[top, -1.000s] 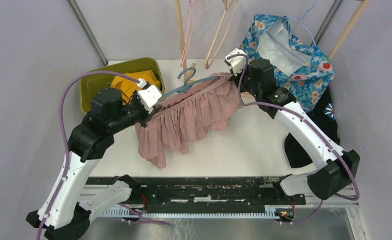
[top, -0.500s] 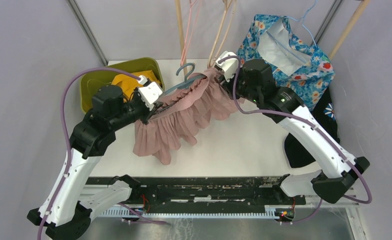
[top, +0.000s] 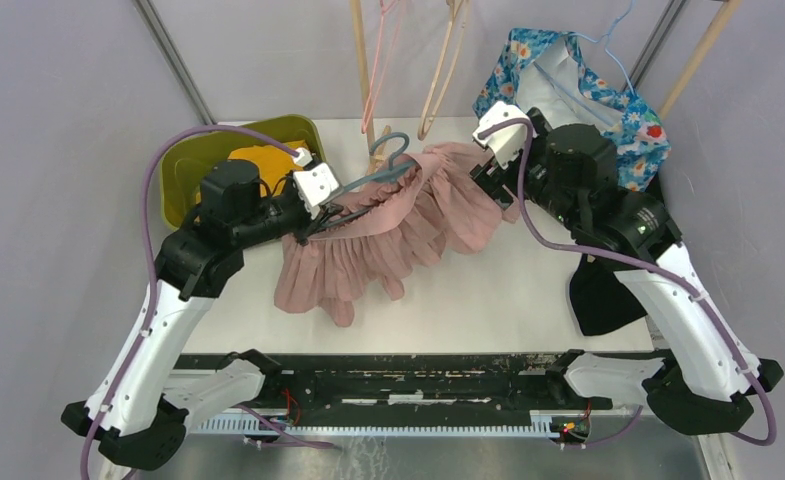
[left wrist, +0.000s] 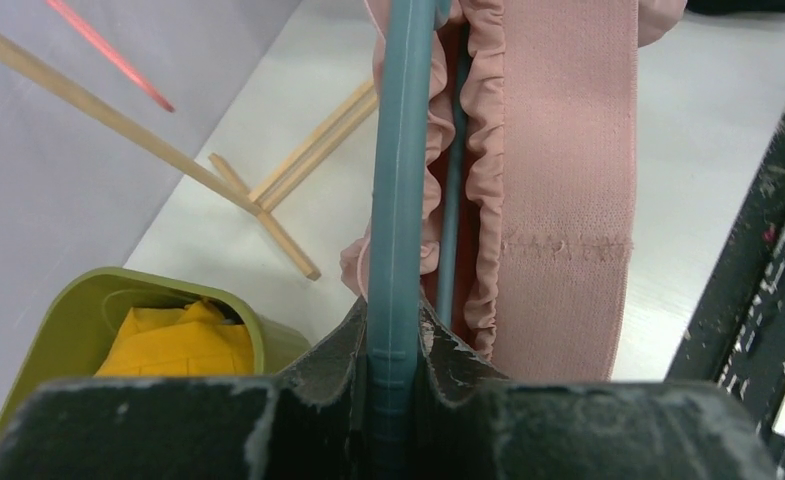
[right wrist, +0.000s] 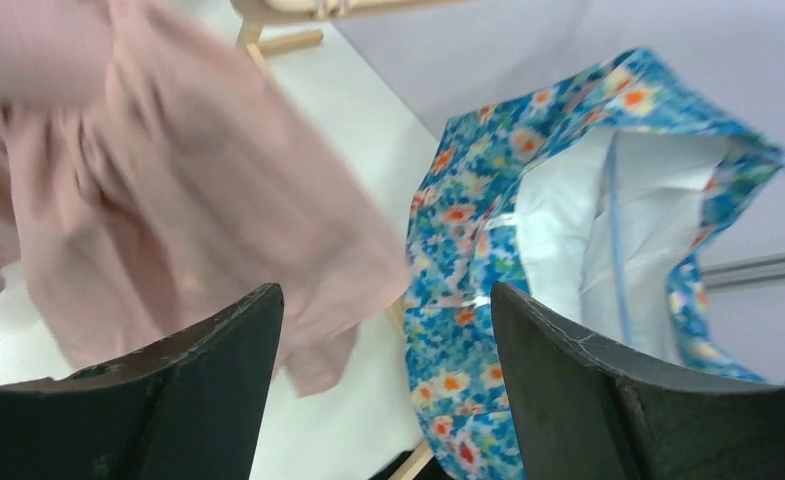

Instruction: Remove the skirt from the hanger

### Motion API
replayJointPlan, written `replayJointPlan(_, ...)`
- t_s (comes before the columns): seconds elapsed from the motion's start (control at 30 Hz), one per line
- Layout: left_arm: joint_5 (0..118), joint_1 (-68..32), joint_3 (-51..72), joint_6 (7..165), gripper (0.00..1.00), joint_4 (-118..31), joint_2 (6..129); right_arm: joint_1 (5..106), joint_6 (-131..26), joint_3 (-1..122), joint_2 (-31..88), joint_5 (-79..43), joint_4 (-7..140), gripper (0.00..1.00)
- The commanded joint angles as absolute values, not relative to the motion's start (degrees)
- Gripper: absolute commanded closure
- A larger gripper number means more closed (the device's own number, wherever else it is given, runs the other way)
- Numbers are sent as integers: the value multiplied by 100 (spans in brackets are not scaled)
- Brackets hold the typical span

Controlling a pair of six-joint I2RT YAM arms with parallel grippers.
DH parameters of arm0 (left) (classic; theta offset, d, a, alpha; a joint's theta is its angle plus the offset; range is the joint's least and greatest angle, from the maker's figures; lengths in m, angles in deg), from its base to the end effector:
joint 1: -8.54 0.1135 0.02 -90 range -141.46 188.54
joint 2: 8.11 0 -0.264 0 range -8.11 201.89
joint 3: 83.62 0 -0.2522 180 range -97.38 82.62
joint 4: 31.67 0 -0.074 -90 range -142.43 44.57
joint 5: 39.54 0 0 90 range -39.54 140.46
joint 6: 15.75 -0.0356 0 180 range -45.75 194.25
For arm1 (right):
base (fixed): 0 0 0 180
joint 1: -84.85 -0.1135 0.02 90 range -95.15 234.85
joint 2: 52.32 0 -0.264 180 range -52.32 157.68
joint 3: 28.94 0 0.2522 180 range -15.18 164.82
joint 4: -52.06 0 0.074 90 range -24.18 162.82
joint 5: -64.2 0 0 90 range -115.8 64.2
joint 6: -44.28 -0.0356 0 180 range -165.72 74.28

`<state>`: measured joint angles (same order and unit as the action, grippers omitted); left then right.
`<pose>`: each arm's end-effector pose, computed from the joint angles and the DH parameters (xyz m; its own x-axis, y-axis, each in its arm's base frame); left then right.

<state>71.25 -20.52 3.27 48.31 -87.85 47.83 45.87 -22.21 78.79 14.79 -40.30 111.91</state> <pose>0.1464 -0.0958 0.4496 0.0709 0.4284 -0.9008 0.7967 0.5191 0.3096 0.1698 0.1259 0.4852 -0.0652 -0.5495 -0.8329 -0.4921 0.7439 -0.4523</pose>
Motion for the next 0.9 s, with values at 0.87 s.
replayJointPlan(0.87, 8365, -2035, 730, 2954, 97, -8815, 5305, 4153, -2638, 9518, 1868, -1653, 12724, 34)
